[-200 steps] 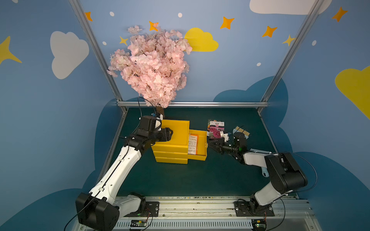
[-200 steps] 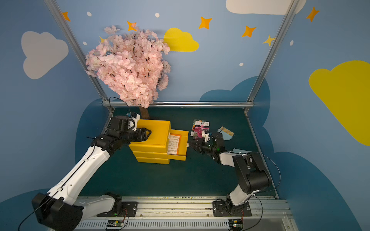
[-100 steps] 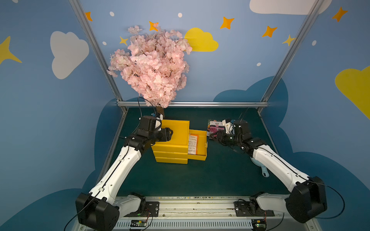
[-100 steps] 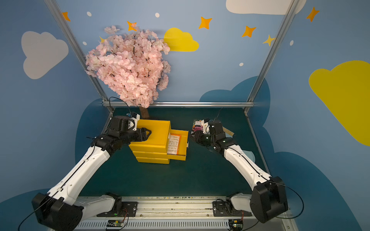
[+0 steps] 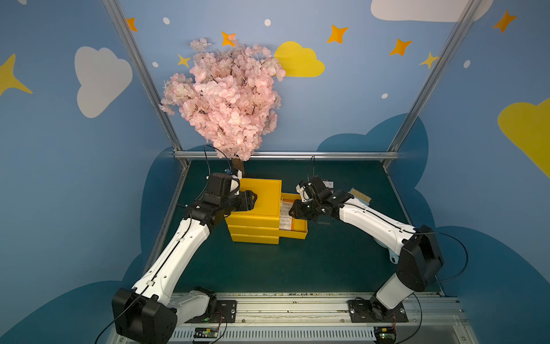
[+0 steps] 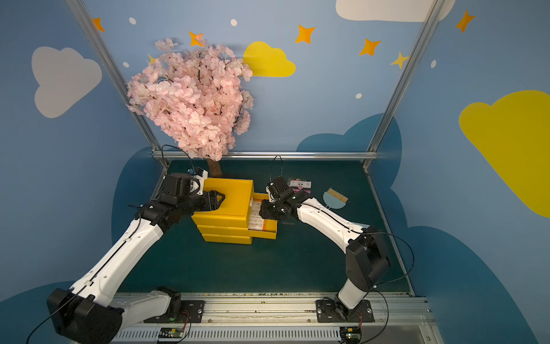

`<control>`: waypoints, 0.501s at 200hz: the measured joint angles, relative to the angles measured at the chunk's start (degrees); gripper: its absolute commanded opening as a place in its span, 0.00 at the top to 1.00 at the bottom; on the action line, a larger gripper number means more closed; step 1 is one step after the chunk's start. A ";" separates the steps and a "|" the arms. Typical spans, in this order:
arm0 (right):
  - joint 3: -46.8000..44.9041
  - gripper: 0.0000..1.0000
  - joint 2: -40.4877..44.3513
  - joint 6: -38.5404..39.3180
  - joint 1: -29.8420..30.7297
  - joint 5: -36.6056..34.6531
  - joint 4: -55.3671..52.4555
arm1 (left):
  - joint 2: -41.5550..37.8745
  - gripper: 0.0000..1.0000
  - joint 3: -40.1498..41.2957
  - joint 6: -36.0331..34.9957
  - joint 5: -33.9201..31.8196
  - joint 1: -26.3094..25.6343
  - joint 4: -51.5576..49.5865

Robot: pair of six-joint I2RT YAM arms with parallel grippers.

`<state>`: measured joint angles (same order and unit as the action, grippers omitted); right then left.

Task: Take the seed bags out of the drawer
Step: Pick up the seed packet from the drawer.

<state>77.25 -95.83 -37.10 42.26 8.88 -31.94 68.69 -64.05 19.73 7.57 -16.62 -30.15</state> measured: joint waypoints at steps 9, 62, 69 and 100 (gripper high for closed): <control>0.13 0.70 -0.85 -0.39 0.02 -1.03 -0.68 | -0.17 0.33 0.22 0.00 0.09 0.00 0.24; 3.65 0.68 -5.18 -2.12 0.50 -5.07 -3.04 | -0.46 0.33 1.38 -0.04 1.64 -0.04 2.16; 4.66 0.68 -6.16 -2.16 0.63 -5.38 -3.37 | -0.44 0.33 1.46 -0.02 1.90 -0.04 2.47; 9.40 0.67 -11.04 -2.56 0.79 -7.26 -5.66 | -0.46 0.33 1.92 -0.02 2.47 0.00 3.41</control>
<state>86.65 -106.87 -39.66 43.05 1.63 -37.60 68.23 -62.13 19.70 10.04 -16.62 -26.74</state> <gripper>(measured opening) 0.327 0.670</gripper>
